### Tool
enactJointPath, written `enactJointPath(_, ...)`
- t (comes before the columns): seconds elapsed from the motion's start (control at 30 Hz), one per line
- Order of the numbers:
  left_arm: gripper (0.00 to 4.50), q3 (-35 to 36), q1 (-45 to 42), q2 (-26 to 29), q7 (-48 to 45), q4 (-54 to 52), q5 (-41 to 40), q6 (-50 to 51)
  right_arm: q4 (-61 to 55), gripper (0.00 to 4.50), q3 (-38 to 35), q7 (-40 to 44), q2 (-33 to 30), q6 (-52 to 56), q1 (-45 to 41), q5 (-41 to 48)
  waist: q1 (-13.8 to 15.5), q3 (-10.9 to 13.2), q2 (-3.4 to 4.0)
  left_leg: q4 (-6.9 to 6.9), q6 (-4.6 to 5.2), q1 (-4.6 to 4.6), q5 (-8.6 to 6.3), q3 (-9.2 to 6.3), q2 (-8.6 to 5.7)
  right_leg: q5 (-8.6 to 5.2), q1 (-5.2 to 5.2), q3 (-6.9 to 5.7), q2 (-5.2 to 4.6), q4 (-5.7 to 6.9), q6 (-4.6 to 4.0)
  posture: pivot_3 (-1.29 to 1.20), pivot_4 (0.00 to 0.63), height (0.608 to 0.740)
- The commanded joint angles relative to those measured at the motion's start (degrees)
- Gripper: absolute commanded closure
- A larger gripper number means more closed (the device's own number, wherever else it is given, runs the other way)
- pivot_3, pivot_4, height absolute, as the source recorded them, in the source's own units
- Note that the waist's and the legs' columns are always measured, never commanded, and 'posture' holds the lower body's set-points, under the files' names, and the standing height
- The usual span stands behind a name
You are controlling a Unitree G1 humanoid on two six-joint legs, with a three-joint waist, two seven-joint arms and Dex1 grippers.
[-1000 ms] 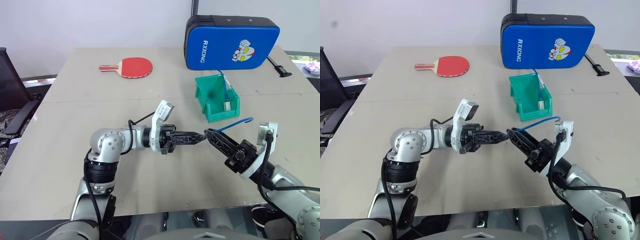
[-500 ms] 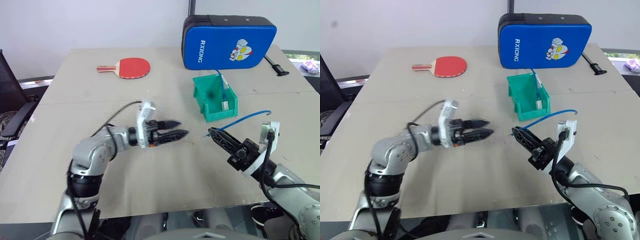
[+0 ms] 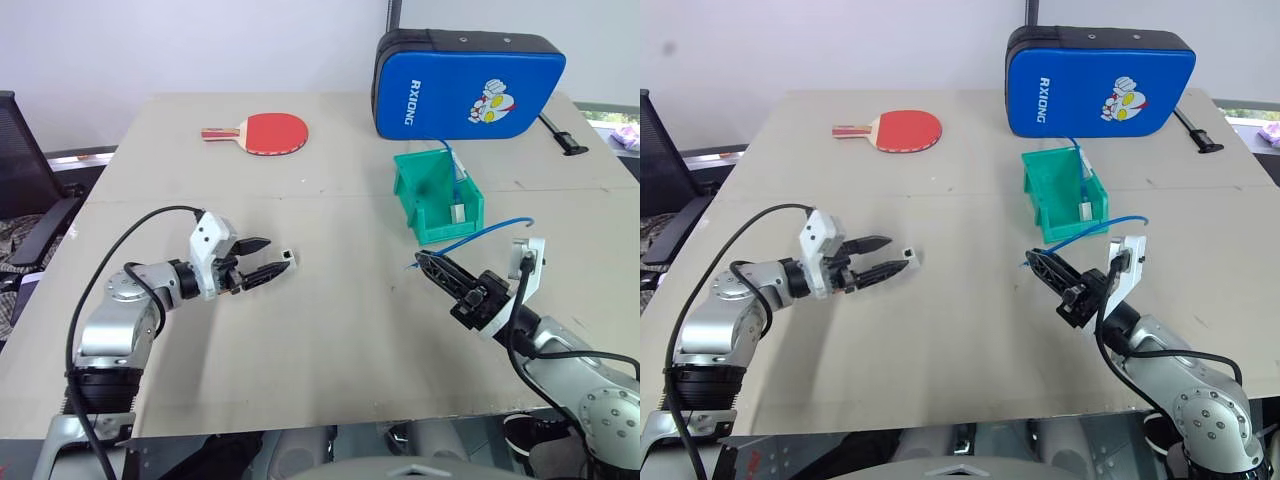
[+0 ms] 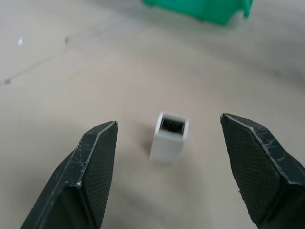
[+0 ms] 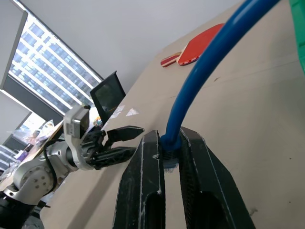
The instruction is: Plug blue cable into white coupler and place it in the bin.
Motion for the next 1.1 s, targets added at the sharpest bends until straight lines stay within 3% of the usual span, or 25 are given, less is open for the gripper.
enactJointPath(0.03,1.00,-1.96,-3.30,-1.00,-1.64,4.19,2.69,-5.77,-1.92,4.50,-0.42,0.55,0.19,-0.71,0.25,-0.57,0.06,0.00,0.00,0.00,0.00,0.00,0.00,0.00,0.00,0.00,0.00,-0.01,-0.01,0.00,0.00,0.00,0.150,0.731)
enactJointPath(0.2,1.00,-5.27,-8.01,-4.16,-2.29,12.45,6.35,-11.75,-2.98,4.50,-0.76,-0.06,0.08,-0.88,0.72,-1.24,-0.01,-0.01,-0.01,0.02,0.00,0.01,0.00,0.04,-0.01,0.01,0.01,0.01,-0.01,0.00,0.02,0.00,0.150,0.731)
enactJointPath(0.33,2.44,-7.17,-9.66,-4.76,-5.45,15.90,7.46,-13.98,-4.08,4.50,-1.29,-0.45,-0.60,-0.77,1.59,-1.59,-0.23,-0.01,-0.02,0.01,0.00,0.01,0.00,0.03,0.01,0.01,0.00,0.01,0.04,0.02,0.01,0.00,0.150,0.731)
enactJointPath(0.43,3.78,-7.75,-10.59,-4.93,-6.80,17.46,7.50,-14.15,-4.71,4.50,-1.73,-0.60,-1.28,-0.79,2.04,-1.80,-0.17,-0.01,-0.02,0.00,0.01,0.01,0.00,-0.01,0.04,0.01,0.00,-0.03,0.07,0.02,0.01,0.00,0.150,0.731)
enactJointPath(0.47,3.89,-8.00,-11.03,-5.07,-7.53,17.64,7.30,-13.72,-4.84,4.50,-1.84,-0.37,-1.70,-0.83,1.98,-2.13,-0.15,-0.01,-0.02,0.00,0.01,0.01,0.00,0.00,0.04,0.01,0.00,-0.02,0.07,0.02,0.01,0.00,0.150,0.731)
enactJointPath(0.8,3.88,-16.84,-15.91,-13.83,-11.09,6.00,6.42,-6.82,-0.62,4.50,3.30,5.03,-9.16,3.67,-16.77,-11.56,-0.07,-0.02,-0.08,0.14,0.01,0.00,0.00,0.01,-0.06,0.02,0.06,0.06,0.07,0.04,0.03,0.00,0.150,0.731)
enactJointPath(0.97,3.88,-22.44,-19.95,-19.77,-8.71,11.55,11.92,-10.14,6.18,4.50,13.16,14.49,-13.74,5.44,-24.21,-24.73,-0.09,-0.02,-0.08,0.11,0.02,-0.05,0.00,-0.03,-0.20,0.04,0.04,0.03,0.17,0.05,0.00,0.00,0.150,0.731)
enactJointPath(1.1,3.88,-24.17,-21.49,-21.00,-9.55,15.50,14.18,-13.42,10.54,4.50,17.34,19.20,-12.98,3.93,-26.23,-31.76,-0.30,-0.02,-0.08,0.12,0.03,-0.15,0.00,-0.04,-0.21,0.05,-0.01,-0.02,0.19,0.01,0.03,0.00,0.150,0.731)
